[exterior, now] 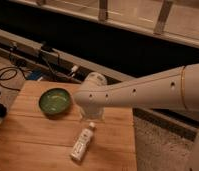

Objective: Place the bottle in the ceramic bowl

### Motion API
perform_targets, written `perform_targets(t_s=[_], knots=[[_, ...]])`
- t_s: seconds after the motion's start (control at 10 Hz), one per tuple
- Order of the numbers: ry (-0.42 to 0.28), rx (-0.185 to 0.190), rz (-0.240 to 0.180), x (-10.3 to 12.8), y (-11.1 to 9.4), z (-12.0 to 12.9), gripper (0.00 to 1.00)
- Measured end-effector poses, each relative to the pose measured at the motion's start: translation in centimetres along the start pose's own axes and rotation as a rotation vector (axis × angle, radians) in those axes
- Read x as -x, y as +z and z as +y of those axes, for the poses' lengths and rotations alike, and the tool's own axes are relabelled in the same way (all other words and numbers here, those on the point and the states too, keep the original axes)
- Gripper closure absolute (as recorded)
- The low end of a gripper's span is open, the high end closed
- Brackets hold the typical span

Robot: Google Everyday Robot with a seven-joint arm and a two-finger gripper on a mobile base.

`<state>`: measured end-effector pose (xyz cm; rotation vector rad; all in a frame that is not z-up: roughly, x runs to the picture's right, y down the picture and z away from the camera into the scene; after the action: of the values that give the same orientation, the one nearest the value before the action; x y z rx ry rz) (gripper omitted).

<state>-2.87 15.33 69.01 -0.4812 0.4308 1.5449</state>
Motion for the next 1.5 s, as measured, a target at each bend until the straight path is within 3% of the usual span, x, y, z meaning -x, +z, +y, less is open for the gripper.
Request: perform_targets(t_s=[0.5,0.7,0.9,1.5], knots=[[-0.001,-0.005,0.017,-0.3,0.6,0.2,0.35],[0.023,0.005,0.066,-1.6,3.4,-0.2,0.35],[0.045,0.015,0.090,-2.5,5.5,-0.7,0.35],[0.050,0.012,0.101,-2.4,5.9,-0.5,0.35]])
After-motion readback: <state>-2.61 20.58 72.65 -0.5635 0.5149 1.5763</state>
